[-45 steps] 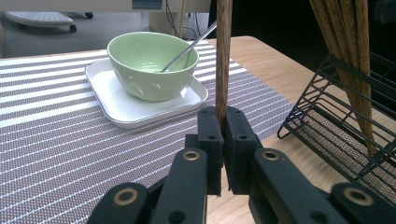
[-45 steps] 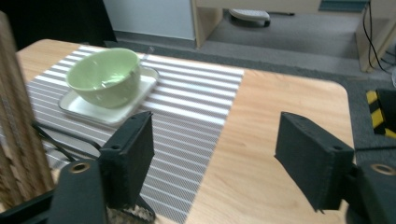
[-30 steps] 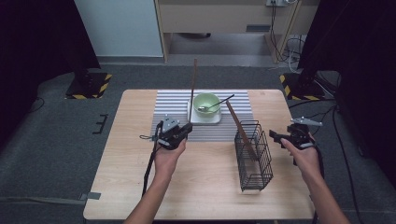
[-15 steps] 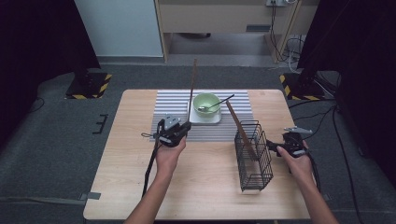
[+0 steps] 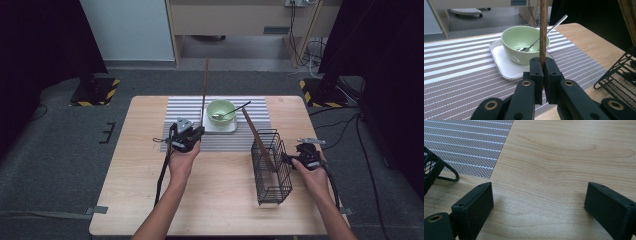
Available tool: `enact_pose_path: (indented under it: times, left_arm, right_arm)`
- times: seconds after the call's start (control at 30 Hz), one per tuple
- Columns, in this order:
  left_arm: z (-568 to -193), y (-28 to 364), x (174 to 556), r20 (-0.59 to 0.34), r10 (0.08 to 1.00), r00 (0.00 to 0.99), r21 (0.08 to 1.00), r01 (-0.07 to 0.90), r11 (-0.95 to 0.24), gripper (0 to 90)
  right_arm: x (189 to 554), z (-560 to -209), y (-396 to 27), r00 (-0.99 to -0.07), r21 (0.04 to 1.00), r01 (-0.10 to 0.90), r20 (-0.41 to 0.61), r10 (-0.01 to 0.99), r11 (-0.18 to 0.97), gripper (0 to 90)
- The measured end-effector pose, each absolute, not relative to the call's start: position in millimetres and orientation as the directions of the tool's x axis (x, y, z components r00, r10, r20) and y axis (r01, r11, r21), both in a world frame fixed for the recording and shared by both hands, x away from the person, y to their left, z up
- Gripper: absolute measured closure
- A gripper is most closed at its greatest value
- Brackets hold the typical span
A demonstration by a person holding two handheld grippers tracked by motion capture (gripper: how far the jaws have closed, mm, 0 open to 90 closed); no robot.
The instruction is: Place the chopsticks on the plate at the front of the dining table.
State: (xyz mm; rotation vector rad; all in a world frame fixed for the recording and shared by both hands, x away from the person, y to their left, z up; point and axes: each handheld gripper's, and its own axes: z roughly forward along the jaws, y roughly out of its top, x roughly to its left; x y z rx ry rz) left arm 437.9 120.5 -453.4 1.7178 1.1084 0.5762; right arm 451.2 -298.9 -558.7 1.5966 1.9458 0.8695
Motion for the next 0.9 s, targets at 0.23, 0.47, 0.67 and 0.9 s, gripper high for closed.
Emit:
enact_pose_path:
  times: [0.23,0.47,0.67,0.9]
  left_arm:
    - [-456,115,443,-0.110,0.885,0.453,0.901,0.420,-0.103,86.1]
    - [-464,108,450,-0.115,0.897,0.427,0.896,0.434,-0.092,86.1]
    - [-468,104,451,-0.109,0.900,0.421,0.893,0.439,-0.097,86.1]
    - [-478,101,454,-0.114,0.909,0.401,0.889,0.450,-0.087,86.1]
  right_arm:
    - [451,-561,-294,-0.205,0.733,0.667,0.015,0.979,0.129,5.7]
    - [451,-561,-294,-0.207,0.729,0.671,0.013,0.978,0.132,3.6]
    - [450,-561,-292,-0.194,0.728,0.675,0.014,0.981,0.123,3.1]
    - [450,-562,-291,-0.184,0.728,0.675,0.014,0.983,0.116,3.1]
